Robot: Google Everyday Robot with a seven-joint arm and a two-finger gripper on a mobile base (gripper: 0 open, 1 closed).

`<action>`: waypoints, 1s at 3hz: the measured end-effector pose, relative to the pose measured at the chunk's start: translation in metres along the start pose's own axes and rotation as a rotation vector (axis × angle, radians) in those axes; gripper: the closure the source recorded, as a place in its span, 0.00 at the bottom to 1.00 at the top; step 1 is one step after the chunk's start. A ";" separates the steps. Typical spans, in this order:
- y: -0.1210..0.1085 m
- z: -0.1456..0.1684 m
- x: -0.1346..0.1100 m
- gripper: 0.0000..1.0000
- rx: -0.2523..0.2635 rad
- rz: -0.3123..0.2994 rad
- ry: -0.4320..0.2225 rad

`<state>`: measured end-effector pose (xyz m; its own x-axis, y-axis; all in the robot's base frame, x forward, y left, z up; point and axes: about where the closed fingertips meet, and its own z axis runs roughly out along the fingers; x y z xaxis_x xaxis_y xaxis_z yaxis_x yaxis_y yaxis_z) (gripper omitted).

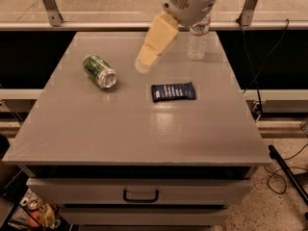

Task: Place green can upright

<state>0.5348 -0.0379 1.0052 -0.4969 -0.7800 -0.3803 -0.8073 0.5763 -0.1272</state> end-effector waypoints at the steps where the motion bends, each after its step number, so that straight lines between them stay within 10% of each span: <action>1: 0.015 0.018 -0.033 0.00 0.025 0.048 0.039; 3: 0.029 0.060 -0.073 0.00 0.056 0.134 0.115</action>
Offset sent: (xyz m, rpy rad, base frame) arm 0.0236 0.0921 -0.0337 -0.0996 0.0705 -0.2132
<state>0.5670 0.0506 0.9747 -0.6343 -0.7163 -0.2908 -0.7141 0.6870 -0.1345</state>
